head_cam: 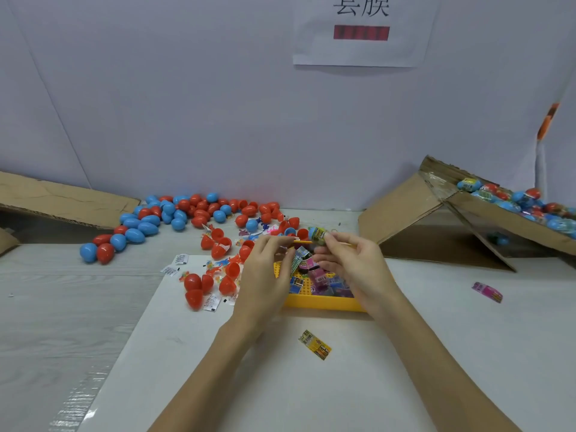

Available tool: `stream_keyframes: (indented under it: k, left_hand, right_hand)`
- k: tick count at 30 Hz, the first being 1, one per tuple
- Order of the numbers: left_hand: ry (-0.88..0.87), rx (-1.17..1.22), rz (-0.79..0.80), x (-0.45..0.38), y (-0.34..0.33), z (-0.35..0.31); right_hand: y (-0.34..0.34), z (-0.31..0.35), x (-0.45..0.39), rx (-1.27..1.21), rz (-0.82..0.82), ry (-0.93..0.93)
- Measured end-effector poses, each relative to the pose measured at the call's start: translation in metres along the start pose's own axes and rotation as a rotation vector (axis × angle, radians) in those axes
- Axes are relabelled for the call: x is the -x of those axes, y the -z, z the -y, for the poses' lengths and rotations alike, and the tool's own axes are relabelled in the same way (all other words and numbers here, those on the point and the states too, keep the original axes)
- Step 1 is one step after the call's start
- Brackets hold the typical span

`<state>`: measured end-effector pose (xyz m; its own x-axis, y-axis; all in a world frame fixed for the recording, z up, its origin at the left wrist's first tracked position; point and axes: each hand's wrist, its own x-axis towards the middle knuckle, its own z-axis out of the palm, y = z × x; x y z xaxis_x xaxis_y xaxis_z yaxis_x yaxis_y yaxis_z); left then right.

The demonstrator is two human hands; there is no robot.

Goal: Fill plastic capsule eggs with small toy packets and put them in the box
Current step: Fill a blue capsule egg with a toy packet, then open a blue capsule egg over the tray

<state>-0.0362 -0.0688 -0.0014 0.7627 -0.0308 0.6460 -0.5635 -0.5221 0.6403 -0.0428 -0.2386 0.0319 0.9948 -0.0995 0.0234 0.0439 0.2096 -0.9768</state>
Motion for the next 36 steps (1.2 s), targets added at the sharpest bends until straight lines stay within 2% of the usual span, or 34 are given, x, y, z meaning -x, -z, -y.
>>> stream_keyframes:
  k: [3,5,8,11,17,25,28,30,31,34,36]
  left_hand:
    - [-0.046,-0.122,0.098,0.002,0.000,0.007]
    - [-0.071,-0.194,0.152,0.004,0.000,0.010]
    - [-0.079,-0.219,0.186,0.004,-0.001,0.012]
    - [-0.072,-0.222,0.197,0.003,-0.003,0.016]
    - [-0.065,-0.232,0.200,0.004,-0.001,0.018]
    - [0.004,-0.235,0.213,0.004,0.000,0.017]
    - [0.190,-0.038,0.185,-0.003,0.005,0.016]
    - [0.403,0.188,0.089,-0.016,0.015,0.020]
    - [0.464,0.200,0.028,-0.026,0.021,0.026]
    - [0.448,-0.113,-0.085,-0.058,0.045,0.059]
    - [0.424,-0.387,-0.078,-0.076,0.065,0.087]
  right_hand:
    - [0.026,0.040,-0.025,-0.397,-0.022,-0.024]
    - [0.048,0.073,-0.046,-0.698,-0.113,0.014]
    - [0.069,0.101,-0.069,-0.904,-0.224,0.072]
    - [0.068,0.084,-0.071,-0.741,-0.210,0.003]
    - [0.025,-0.001,-0.035,-0.439,0.017,-0.180]
    - [0.005,-0.026,-0.028,-0.242,0.095,-0.148]
    - [0.007,-0.026,-0.028,-0.238,0.097,-0.158]
    - [0.008,-0.027,-0.029,-0.229,0.104,-0.168]
    - [0.009,-0.027,-0.029,-0.218,0.108,-0.167]
    - [0.007,-0.027,-0.029,-0.168,0.123,-0.162]
    - [0.006,-0.027,-0.030,-0.152,0.128,-0.161]
